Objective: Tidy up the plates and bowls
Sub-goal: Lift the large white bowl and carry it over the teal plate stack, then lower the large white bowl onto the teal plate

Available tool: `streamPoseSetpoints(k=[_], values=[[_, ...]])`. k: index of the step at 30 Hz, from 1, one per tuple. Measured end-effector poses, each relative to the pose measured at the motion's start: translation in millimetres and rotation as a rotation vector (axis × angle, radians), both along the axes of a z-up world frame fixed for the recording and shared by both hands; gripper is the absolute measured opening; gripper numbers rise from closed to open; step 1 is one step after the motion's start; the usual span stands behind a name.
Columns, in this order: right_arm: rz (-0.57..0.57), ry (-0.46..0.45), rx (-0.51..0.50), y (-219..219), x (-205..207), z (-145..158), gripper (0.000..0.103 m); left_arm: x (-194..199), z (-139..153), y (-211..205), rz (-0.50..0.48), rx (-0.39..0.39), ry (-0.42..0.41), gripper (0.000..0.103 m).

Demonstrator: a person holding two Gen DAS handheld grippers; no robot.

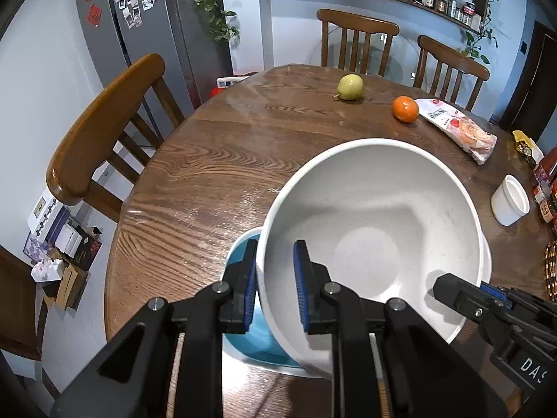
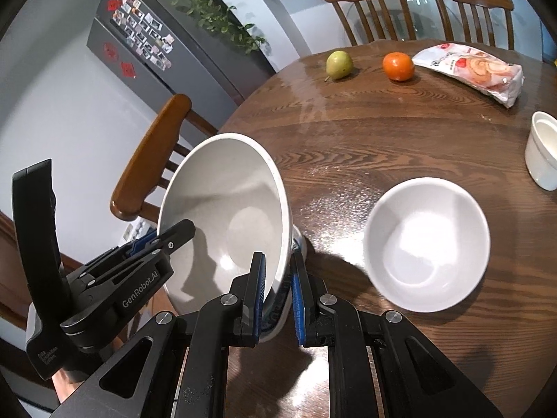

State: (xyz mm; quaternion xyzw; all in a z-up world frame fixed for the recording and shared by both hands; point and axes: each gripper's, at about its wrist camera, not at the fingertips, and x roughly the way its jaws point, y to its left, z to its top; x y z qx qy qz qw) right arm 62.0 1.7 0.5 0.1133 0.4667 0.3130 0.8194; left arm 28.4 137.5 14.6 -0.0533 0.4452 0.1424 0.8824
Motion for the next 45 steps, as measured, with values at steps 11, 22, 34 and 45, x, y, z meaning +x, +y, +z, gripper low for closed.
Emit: streamPoseSetpoints(k=[11,22,34,45], values=[[0.003,0.001,0.004,28,-5,-7,0.015,-6,-9,25,-0.004,0.012,0.015,0.019],[-0.009,0.030,-0.024,45,-13,-20,0.015,-11,-24,42,-0.027,-0.003,0.050,0.019],[-0.022,0.084,-0.052,52,-11,-35,0.015,-7,-41,45,-0.045,-0.018,0.110,0.020],[-0.015,0.114,-0.059,55,-8,-41,0.015,-3,-48,44,-0.039,-0.010,0.140,0.021]])
